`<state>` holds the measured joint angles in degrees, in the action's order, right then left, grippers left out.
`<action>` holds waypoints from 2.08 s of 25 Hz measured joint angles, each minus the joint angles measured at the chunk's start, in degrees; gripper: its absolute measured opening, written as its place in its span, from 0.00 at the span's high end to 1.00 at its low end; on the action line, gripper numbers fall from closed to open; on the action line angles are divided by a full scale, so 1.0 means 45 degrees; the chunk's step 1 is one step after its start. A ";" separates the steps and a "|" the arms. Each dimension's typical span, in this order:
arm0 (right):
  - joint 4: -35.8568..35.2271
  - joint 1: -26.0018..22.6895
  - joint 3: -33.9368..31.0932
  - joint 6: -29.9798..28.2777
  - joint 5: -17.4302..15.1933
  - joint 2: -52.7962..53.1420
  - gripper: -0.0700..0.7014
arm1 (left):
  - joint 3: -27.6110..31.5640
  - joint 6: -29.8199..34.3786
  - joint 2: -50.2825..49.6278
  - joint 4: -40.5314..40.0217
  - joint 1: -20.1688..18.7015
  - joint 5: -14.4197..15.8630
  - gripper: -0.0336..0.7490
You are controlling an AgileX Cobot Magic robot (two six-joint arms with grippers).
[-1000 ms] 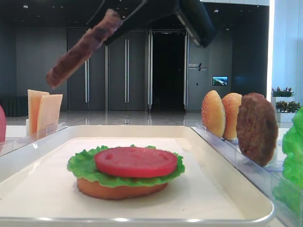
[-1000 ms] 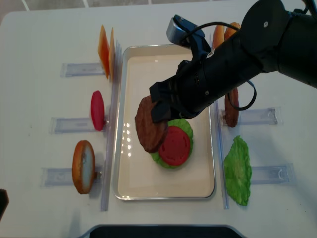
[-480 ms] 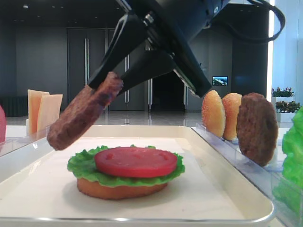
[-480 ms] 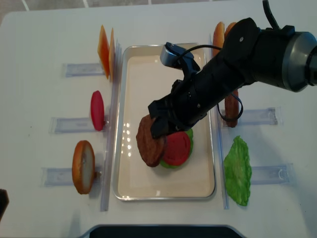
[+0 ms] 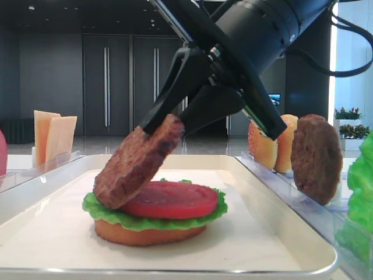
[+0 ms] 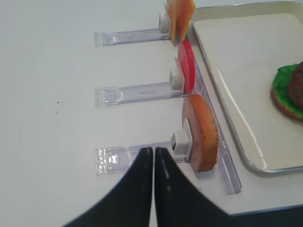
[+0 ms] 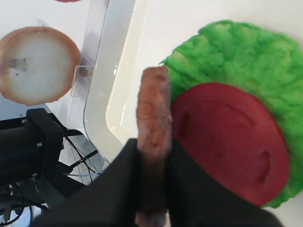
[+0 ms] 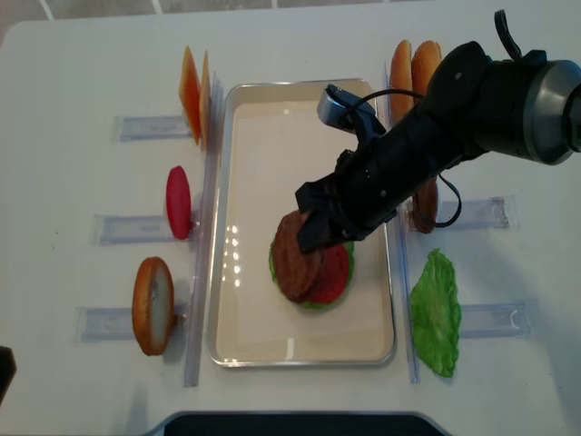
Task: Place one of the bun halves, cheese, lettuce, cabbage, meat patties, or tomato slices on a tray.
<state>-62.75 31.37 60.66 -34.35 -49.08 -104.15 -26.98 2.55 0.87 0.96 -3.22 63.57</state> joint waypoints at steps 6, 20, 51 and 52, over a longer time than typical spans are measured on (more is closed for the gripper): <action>-0.0238 -0.0117 -0.0009 -0.0305 -0.0011 0.0001 0.73 | 0.0000 0.0000 0.0000 0.0000 0.0000 0.0000 0.96; -0.0286 -0.0117 -0.0009 -0.0812 -0.0323 0.0001 0.67 | 0.0000 0.0000 0.0000 0.0000 0.0000 0.0000 0.96; 0.8912 -0.2138 -0.0034 0.4350 0.0640 0.5365 0.34 | 0.0000 0.0000 0.0000 0.0000 0.0000 0.0000 0.96; 0.9466 -0.2419 -0.0034 0.4749 0.0465 0.5577 0.34 | 0.0000 0.0000 0.0000 0.0000 0.0000 0.0000 0.96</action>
<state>-20.15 20.49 60.51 -12.98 -46.99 -79.05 -26.98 2.55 0.87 0.96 -3.22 63.57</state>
